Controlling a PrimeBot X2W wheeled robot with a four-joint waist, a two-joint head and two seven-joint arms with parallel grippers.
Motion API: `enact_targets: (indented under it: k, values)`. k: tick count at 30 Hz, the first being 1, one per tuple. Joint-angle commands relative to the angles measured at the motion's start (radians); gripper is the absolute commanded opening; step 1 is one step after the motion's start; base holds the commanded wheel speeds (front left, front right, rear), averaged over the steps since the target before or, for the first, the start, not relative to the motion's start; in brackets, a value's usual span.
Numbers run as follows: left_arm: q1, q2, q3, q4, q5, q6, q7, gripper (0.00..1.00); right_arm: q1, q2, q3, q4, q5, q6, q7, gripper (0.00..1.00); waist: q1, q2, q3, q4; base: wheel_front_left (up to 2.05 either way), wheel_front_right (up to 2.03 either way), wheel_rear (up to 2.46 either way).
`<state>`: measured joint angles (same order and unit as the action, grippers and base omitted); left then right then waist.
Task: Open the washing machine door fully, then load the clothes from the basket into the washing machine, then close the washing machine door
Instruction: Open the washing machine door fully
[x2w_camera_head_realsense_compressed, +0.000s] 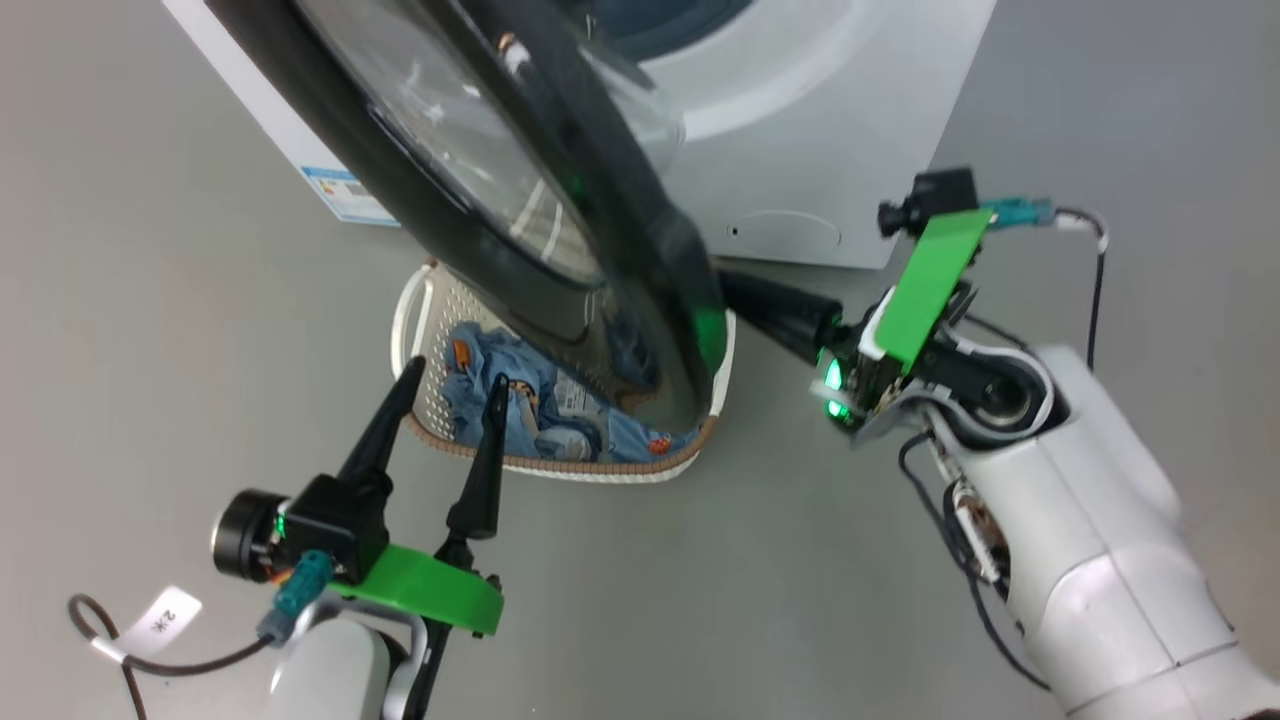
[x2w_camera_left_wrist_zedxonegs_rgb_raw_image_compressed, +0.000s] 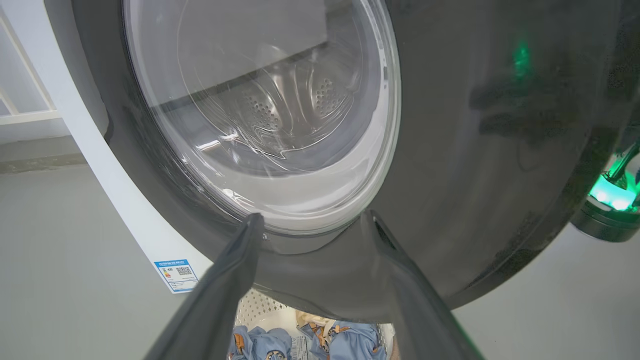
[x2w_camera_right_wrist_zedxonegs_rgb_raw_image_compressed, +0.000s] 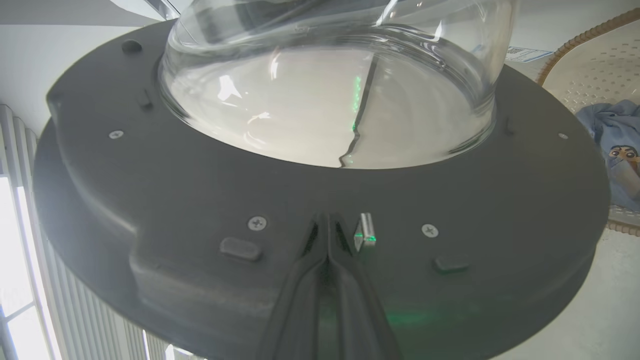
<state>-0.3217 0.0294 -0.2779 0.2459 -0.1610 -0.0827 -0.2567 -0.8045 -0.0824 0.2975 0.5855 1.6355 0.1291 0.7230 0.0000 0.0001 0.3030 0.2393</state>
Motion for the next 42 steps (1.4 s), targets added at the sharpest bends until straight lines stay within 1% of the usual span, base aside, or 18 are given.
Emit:
enact_targets:
  k: [1, 13, 21, 32, 42]
  values:
    - [0.011, 0.021, 0.030, -0.015, 0.009, 0.000, -0.005, 1.00, 0.023, 0.032, 0.031, -0.028, 0.019, 0.002, -0.008, 0.00, 0.0000, -0.0001, -0.035, 0.000, 0.00, 0.00, 0.00]
    - [0.078, 0.021, 0.029, 0.011, 0.023, -0.008, -0.005, 1.00, 0.098, 0.032, 0.194, -0.028, 0.146, 0.002, -0.110, 0.00, 0.0000, -0.0001, -0.133, 0.004, 0.00, 0.00, 0.00]
    - [0.097, 0.021, 0.024, 0.020, 0.024, -0.011, -0.005, 1.00, 0.116, 0.032, 0.264, -0.017, 0.194, 0.002, -0.147, 0.00, 0.0000, -0.0001, -0.168, 0.012, 0.00, 0.00, 0.00]
    - [0.112, 0.021, 0.027, 0.021, 0.026, -0.011, -0.005, 1.00, 0.125, 0.032, 0.290, 0.000, 0.222, 0.002, -0.172, 0.00, 0.0000, -0.0001, -0.189, 0.009, 0.00, 0.00, 0.00]
    - [0.113, 0.021, 0.030, 0.021, 0.027, -0.011, -0.005, 1.00, 0.135, 0.014, 0.271, 0.003, 0.230, 0.002, -0.203, 0.00, 0.0000, -0.0001, -0.187, 0.000, 0.00, 0.00, 0.00]
